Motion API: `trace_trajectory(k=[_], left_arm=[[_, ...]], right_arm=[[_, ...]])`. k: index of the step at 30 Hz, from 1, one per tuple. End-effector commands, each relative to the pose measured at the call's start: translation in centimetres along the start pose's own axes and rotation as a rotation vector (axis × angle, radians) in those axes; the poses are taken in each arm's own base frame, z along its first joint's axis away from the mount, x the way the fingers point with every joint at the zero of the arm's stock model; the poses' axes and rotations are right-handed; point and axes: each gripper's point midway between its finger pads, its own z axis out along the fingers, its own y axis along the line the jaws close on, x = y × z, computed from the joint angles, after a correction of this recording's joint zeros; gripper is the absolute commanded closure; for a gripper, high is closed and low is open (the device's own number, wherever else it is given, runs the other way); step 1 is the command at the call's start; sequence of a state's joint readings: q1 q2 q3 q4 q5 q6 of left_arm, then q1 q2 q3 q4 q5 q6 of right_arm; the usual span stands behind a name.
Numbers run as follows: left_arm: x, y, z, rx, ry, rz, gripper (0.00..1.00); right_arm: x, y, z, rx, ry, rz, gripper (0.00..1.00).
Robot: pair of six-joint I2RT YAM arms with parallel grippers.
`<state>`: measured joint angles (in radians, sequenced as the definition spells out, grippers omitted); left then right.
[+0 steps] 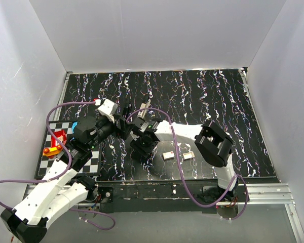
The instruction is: Unload the staples from the stapler
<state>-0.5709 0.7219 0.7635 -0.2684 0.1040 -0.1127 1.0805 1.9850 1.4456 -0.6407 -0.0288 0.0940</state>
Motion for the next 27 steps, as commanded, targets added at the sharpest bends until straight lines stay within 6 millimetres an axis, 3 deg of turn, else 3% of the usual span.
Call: trace_trajectory(k=[1, 27], left_arm=[[-0.39, 0.17, 0.08, -0.008, -0.011, 0.006, 0.27], [-0.23, 0.16, 0.22, -0.006, -0.003, 0.008, 0.26]], right_arm=[[-0.62, -0.01, -0.32, 0.022, 0.004, 0.001, 0.42], [-0.79, -0.06, 0.58, 0.056, 0.027, 0.005, 0.63]])
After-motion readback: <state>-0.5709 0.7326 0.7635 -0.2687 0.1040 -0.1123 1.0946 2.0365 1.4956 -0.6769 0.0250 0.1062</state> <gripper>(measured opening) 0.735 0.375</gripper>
